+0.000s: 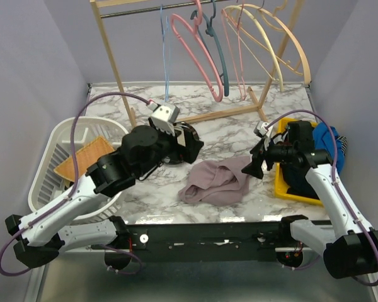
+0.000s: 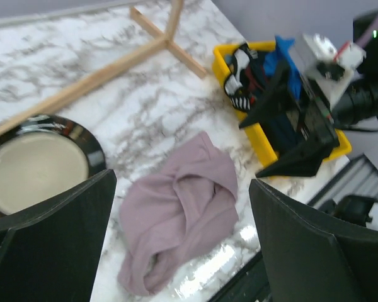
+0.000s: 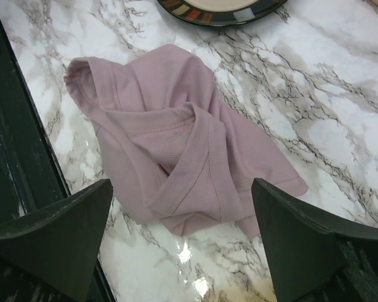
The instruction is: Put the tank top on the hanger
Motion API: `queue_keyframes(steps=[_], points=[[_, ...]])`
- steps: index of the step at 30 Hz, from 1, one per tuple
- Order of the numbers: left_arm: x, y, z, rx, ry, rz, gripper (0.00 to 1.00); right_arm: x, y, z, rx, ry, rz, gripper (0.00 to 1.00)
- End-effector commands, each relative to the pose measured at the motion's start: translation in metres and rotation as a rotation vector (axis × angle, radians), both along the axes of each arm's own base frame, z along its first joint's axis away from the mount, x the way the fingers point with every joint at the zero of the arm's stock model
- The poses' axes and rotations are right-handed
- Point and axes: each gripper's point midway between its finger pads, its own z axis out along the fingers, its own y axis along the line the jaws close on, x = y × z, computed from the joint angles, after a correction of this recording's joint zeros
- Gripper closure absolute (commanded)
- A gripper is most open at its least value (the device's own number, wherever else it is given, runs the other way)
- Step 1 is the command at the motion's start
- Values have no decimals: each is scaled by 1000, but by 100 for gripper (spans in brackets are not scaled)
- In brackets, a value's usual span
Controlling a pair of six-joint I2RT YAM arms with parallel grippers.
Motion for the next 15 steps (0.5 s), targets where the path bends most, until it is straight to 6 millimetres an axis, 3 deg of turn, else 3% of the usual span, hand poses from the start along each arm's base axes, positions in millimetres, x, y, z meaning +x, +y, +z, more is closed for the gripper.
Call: queue_keyframes(steps=[1, 2, 8, 11, 15], points=[[37, 37, 28, 81, -34, 137, 1, -11, 1, 2, 17, -12, 40, 0], [45, 45, 49, 46, -55, 173, 1, -11, 1, 4, 19, -22, 40, 0], [81, 75, 95, -18, -97, 337, 1, -12, 0, 6, 17, -37, 33, 0], [103, 89, 101, -18, -89, 396, 2, -12, -1, 7, 15, -39, 31, 0], [134, 97, 89, 10, -46, 438, 5, -12, -1, 8, 15, -46, 27, 0]])
